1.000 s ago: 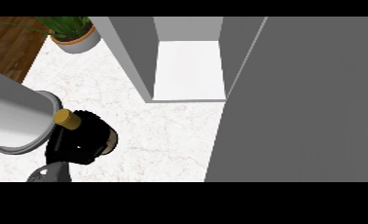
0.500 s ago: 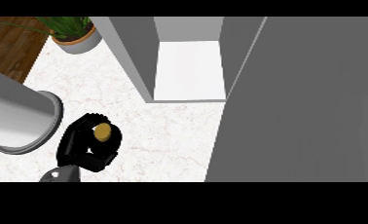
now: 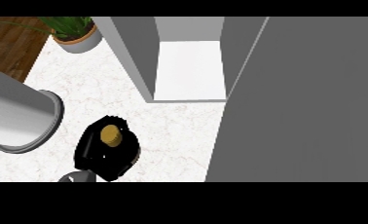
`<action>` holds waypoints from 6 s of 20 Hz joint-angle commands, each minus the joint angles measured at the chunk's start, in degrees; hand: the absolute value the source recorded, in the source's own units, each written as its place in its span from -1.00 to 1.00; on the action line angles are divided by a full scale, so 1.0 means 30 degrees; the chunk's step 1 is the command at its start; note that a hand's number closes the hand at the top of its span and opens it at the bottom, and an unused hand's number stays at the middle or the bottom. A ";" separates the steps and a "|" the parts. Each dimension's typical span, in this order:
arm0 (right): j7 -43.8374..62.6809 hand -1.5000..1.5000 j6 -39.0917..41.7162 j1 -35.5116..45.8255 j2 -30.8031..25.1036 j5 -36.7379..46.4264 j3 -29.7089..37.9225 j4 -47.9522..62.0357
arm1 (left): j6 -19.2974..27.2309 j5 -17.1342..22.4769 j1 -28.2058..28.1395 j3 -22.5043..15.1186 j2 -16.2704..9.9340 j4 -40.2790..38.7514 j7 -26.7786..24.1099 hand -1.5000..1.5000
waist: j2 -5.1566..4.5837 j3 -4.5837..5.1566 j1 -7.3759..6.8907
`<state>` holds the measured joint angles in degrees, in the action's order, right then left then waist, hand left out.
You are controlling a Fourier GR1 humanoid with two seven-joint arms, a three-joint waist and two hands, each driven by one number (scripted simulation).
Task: Pick up the wine, place it into the cabinet and close the cabinet
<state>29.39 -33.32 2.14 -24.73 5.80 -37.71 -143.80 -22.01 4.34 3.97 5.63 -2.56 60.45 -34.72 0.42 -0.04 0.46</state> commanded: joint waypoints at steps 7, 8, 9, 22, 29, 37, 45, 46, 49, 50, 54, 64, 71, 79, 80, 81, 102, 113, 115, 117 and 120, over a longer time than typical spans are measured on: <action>-0.0553 -1.00 0.0035 -0.2858 -0.1414 0.1008 -0.0923 -0.4206 | 0.3127 0.1770 -0.1340 -0.4657 0.0842 0.4550 0.2625 1.00 | 0.0003 0.0015 0.0190; -0.0577 -1.00 -0.0222 -0.2212 -0.0879 0.1067 -0.0798 -0.3223 | 0.2447 0.1921 -0.2536 -0.5246 0.0844 0.6661 0.4165 1.00 | 0.0010 0.0010 -0.0036; -0.0253 -1.00 0.0205 -0.2366 -0.1635 0.0065 0.0672 -0.4047 | 0.2395 0.1808 -0.2080 -0.4387 0.0846 0.7025 0.4672 1.00 | -0.0037 0.0004 -0.0040; 0.0132 -1.00 -0.0176 -0.2895 -0.2201 0.0535 -0.0224 -0.4954 | 0.9329 0.1012 0.0685 -0.6794 0.0852 0.7233 0.5470 1.00 | -0.0022 0.0037 0.0247; -0.0570 -1.00 0.0174 -0.3360 -0.2823 -0.0776 0.1172 -0.5359 | 1.0166 0.0446 0.2967 -0.6229 0.0849 0.4624 0.4998 1.00 | -0.0085 0.0031 0.0323; -0.2276 -1.00 0.0430 -0.3900 -0.2280 -0.1596 0.1289 -0.4071 | 1.1226 0.0841 0.6768 -0.6055 0.0851 0.1743 0.5593 1.00 | -0.0136 0.0013 0.0401; -0.2694 -1.00 0.0557 -0.4521 -0.2822 -0.1635 0.1051 -0.4649 | 1.2136 0.2515 0.9405 -0.6709 0.0852 -0.0892 0.5520 1.00 | -0.0107 0.0016 0.0472; -0.2214 -1.00 0.0685 -0.3979 -0.2904 -0.1915 0.1618 -0.4713 | 1.1821 0.2377 0.9877 -0.6515 0.0852 -0.2427 0.4616 1.00 | -0.0178 0.0028 0.0546; -0.3916 -1.00 0.0676 -0.5422 -0.2567 -0.1258 0.0214 -0.4166 | 1.2205 0.3402 1.0273 -0.6768 0.0852 -0.3507 0.3570 1.00 | -0.0139 0.0020 0.0751; -0.3705 -1.00 0.0342 -0.4044 -0.1478 -0.0563 -0.0649 -0.2498 | 1.2034 0.4105 1.2058 -0.6157 0.0852 -0.4699 0.4549 1.00 | -0.0209 0.0042 0.0633; -0.4220 -1.00 0.0986 -0.4700 -0.2268 -0.1945 0.0694 -0.3461 | 1.2006 0.4755 1.3330 -0.5747 0.0852 -0.7000 0.3397 1.00 | -0.0266 0.0028 0.0845; -0.5664 -1.00 0.1281 -0.5357 -0.1786 -0.2249 0.0067 -0.2463 | 1.3639 0.5060 1.7206 -0.6732 0.0852 -1.1649 0.3829 1.00 | -0.0346 0.0015 0.1106; -0.5914 -1.00 0.1986 -0.5602 -0.2453 -0.3325 0.1275 -0.2792 | 1.3816 0.6382 1.7381 -0.5643 0.0852 -1.4134 0.2526 1.00 | -0.0579 0.0013 0.1533; -0.6213 -1.00 0.1942 -0.6079 -0.1978 -0.2979 0.0667 -0.3034 | 1.3766 0.7045 1.9036 -0.4999 0.0743 -1.6083 0.2927 1.00 | -0.0613 0.0039 0.1785; -0.6786 -1.00 0.2371 -0.5873 -0.1971 -0.3293 0.0747 -0.2226 | 1.4137 0.6971 1.9022 -0.5095 0.0850 -1.6246 0.2299 1.00 | -0.0709 0.0024 0.1883; -0.6845 -1.00 0.2368 -0.6062 -0.2090 -0.2737 0.0322 -0.2693 | 1.3832 0.6962 1.8883 -0.4866 0.0401 -1.6420 0.1886 1.00 | -0.0698 0.0044 0.1955; -0.8429 -1.00 0.3420 -0.6491 -0.1965 -0.3039 0.0001 -0.2002 | 1.5919 0.6095 2.0797 -0.4668 -0.0907 -1.8673 0.0626 -1.00 | -0.0988 0.0079 0.2330; -0.8619 -1.00 0.3541 -0.7405 -0.2501 -0.3527 0.1070 -0.2323 | 1.1181 0.7542 2.1211 -0.3076 -0.0085 -1.7150 -0.0977 1.00 | -0.0701 0.0052 0.1776; -0.8224 -1.00 0.3389 -0.7104 -0.2324 -0.3398 0.1068 -0.2749 | 1.0506 0.7607 2.1379 -0.2958 -0.0123 -1.7103 -0.1101 1.00 | -0.0683 0.0067 0.1624; -0.7977 -1.00 0.3727 -0.7606 -0.2913 -0.3609 0.1236 -0.3103 | 0.9925 0.7713 2.2040 -0.2835 -0.0080 -1.7019 -0.0428 1.00 | -0.0547 0.0043 0.1552; -0.7910 -1.00 0.3443 -0.7645 -0.2717 -0.3048 0.1029 -0.2756 | 0.9880 0.7632 2.2192 -0.2817 0.0634 -1.7204 -0.0295 -1.00 | -0.0488 0.0040 0.1244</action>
<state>0.99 -23.03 -18.58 -31.38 -1.32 -35.00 -143.32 9.78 27.00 69.24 -3.35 -1.83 8.87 -36.58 -1.28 0.11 5.25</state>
